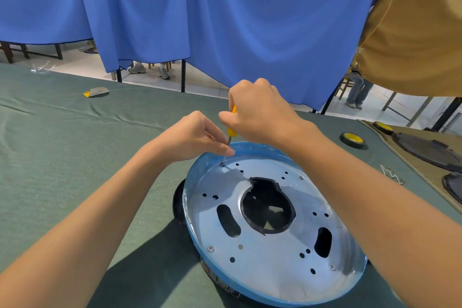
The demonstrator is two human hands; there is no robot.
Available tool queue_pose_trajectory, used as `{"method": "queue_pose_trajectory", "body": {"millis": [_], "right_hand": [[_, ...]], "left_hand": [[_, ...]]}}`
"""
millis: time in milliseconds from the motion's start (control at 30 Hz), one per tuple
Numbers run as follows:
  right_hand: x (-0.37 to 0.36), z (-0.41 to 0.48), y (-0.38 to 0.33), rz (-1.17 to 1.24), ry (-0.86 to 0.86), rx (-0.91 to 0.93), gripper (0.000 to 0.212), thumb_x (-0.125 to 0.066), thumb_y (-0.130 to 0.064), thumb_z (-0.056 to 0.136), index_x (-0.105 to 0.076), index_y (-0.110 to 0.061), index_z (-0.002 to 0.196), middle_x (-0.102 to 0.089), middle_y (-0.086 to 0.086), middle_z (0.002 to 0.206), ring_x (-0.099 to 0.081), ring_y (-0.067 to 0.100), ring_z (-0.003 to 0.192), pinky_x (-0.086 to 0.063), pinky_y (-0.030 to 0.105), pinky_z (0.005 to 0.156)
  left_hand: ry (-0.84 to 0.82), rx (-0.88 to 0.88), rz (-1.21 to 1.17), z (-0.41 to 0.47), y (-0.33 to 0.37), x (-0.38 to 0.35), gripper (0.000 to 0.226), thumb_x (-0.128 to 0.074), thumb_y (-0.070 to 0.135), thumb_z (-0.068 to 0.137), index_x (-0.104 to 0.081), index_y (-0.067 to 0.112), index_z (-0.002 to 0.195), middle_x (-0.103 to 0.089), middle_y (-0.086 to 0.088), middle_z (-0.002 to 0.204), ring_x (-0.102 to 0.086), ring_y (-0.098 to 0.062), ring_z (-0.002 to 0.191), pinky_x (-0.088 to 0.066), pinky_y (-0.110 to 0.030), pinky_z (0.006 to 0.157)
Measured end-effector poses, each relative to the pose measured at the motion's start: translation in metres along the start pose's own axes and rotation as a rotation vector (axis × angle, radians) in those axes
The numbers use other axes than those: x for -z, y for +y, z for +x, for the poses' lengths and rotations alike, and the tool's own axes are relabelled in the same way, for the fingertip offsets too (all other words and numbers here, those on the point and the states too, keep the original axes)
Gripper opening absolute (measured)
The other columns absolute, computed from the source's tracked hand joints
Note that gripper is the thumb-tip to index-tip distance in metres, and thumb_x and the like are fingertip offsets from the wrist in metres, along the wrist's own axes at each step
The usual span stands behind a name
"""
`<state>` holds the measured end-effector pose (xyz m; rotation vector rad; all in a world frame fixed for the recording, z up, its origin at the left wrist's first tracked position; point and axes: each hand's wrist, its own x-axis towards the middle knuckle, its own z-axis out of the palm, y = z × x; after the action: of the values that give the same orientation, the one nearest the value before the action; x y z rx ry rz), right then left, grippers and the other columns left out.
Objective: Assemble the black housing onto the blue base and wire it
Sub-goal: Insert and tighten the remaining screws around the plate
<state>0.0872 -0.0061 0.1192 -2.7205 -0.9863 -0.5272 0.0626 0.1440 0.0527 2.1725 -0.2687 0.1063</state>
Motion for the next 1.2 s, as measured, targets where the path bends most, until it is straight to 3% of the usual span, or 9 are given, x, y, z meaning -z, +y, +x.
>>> {"method": "queue_pose_trajectory", "body": {"millis": [100, 267, 467, 600, 800, 900, 967, 1033, 1200], "right_hand": [[0.002, 0.001, -0.003, -0.005, -0.037, -0.036, 0.024, -0.058, -0.035, 0.089, -0.05, -0.013, 0.086, -0.036, 0.001, 0.074, -0.046, 0.032, 0.082, -0.035, 0.035, 0.062], [0.017, 0.006, -0.002, 0.082, -0.213, 0.148, 0.03, -0.063, -0.031, 0.087, -0.054, -0.017, 0.111, -0.055, -0.002, 0.1, -0.049, 0.021, 0.096, -0.046, 0.033, 0.075], [0.019, 0.013, -0.011, -0.036, -0.179, 0.117, 0.019, -0.07, -0.029, 0.084, -0.055, -0.018, 0.082, -0.042, -0.002, 0.079, -0.052, 0.023, 0.078, -0.039, 0.031, 0.053], [0.014, 0.013, -0.019, -0.128, -0.123, 0.051, 0.032, -0.059, -0.018, 0.084, -0.033, -0.018, 0.065, -0.033, 0.003, 0.072, -0.034, 0.017, 0.06, -0.025, 0.03, 0.048], [0.017, 0.017, -0.013, -0.13, -0.188, -0.046, 0.033, -0.059, -0.029, 0.09, -0.039, -0.016, 0.068, -0.041, 0.002, 0.074, -0.041, 0.018, 0.061, -0.03, 0.029, 0.05], [0.024, 0.019, -0.011, -0.038, -0.304, 0.047, 0.023, -0.065, -0.038, 0.085, -0.057, -0.018, 0.092, -0.055, 0.002, 0.094, -0.056, 0.024, 0.086, -0.05, 0.037, 0.069], [0.027, 0.02, -0.013, -0.043, -0.338, 0.14, 0.019, -0.068, -0.027, 0.085, -0.059, -0.021, 0.1, -0.056, 0.001, 0.099, -0.055, 0.023, 0.096, -0.049, 0.033, 0.069], [0.027, 0.02, -0.016, -0.063, -0.326, 0.172, 0.01, -0.07, -0.024, 0.083, -0.06, -0.022, 0.084, -0.055, -0.001, 0.086, -0.057, 0.023, 0.091, -0.045, 0.03, 0.058], [0.017, 0.022, -0.018, -0.143, -0.222, 0.083, 0.03, -0.061, -0.018, 0.086, -0.039, -0.018, 0.065, -0.039, 0.003, 0.076, -0.047, 0.024, 0.064, -0.036, 0.03, 0.053]], "left_hand": [[0.069, -0.054, 0.019, 0.001, -0.004, -0.003, 0.013, -0.085, 0.021, 0.073, -0.076, 0.012, 0.07, -0.069, -0.017, 0.09, -0.057, -0.032, 0.08, -0.047, -0.045, 0.083], [0.063, -0.146, 0.027, 0.001, -0.012, -0.004, 0.014, -0.079, 0.012, 0.079, -0.076, -0.001, 0.075, -0.07, -0.01, 0.083, -0.061, -0.021, 0.089, -0.048, -0.036, 0.088], [-0.043, -0.118, 0.013, -0.002, -0.01, -0.003, 0.012, -0.072, 0.017, 0.088, -0.079, 0.007, 0.087, -0.068, -0.017, 0.094, -0.059, -0.023, 0.095, -0.046, -0.036, 0.09], [0.067, -0.045, 0.184, 0.0, -0.008, -0.006, 0.015, -0.084, 0.03, 0.074, -0.076, 0.02, 0.067, -0.067, 0.014, 0.085, -0.059, 0.002, 0.084, -0.04, -0.018, 0.074], [0.109, -0.078, 0.245, 0.001, -0.003, -0.008, 0.015, -0.087, 0.024, 0.071, -0.074, 0.025, 0.063, -0.064, 0.019, 0.086, -0.06, 0.001, 0.088, -0.04, -0.013, 0.076], [0.08, -0.095, 0.223, 0.002, -0.006, -0.006, 0.009, -0.085, 0.02, 0.073, -0.079, 0.014, 0.069, -0.066, 0.013, 0.086, -0.061, 0.0, 0.087, -0.042, -0.016, 0.079], [0.045, -0.101, 0.194, 0.0, -0.007, -0.004, 0.009, -0.084, 0.018, 0.075, -0.079, 0.013, 0.07, -0.068, 0.008, 0.087, -0.061, 0.0, 0.087, -0.044, -0.021, 0.083], [-0.003, -0.109, 0.186, 0.0, -0.008, -0.001, 0.009, -0.081, 0.017, 0.078, -0.079, 0.012, 0.072, -0.07, 0.003, 0.089, -0.062, -0.001, 0.091, -0.044, -0.022, 0.088], [-0.048, -0.083, 0.209, -0.001, -0.007, -0.002, 0.009, -0.077, 0.022, 0.083, -0.079, 0.016, 0.077, -0.064, 0.014, 0.091, -0.057, 0.002, 0.089, -0.04, -0.017, 0.08]]}}
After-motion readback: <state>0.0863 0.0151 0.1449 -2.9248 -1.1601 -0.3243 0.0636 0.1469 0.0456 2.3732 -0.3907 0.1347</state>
